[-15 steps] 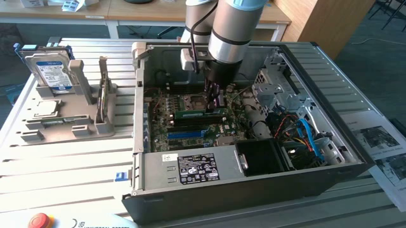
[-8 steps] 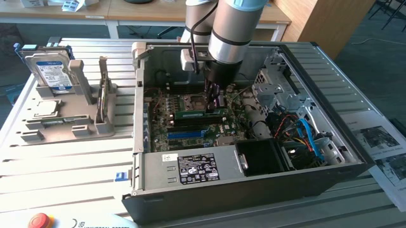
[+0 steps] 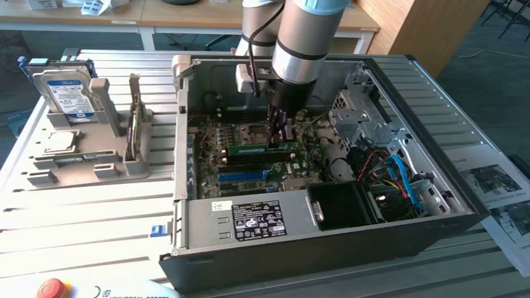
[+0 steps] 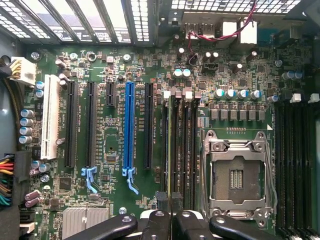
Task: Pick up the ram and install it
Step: 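Insert the ram into the slot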
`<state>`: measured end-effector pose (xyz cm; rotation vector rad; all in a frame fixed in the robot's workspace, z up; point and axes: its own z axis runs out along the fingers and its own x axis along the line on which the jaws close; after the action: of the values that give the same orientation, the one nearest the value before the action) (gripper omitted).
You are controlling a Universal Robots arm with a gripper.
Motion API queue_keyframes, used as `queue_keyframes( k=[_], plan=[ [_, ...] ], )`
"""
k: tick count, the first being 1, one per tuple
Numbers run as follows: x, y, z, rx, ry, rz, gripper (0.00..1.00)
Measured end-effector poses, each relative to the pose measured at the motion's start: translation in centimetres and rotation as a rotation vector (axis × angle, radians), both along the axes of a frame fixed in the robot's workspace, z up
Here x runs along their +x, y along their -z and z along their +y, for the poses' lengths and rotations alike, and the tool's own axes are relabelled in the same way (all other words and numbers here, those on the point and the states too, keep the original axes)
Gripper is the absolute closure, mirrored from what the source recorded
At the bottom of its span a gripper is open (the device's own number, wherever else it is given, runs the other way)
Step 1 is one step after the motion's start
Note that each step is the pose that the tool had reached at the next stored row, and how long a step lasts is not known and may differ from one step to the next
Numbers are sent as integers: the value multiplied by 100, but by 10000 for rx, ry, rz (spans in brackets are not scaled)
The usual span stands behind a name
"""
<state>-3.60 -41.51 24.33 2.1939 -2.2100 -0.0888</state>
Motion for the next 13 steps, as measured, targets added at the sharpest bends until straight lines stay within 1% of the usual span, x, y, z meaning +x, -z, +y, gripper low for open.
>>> queue_keyframes(
  k=[13],
  plan=[
    [0, 32, 0, -1, 145, 0, 88]
  ],
)
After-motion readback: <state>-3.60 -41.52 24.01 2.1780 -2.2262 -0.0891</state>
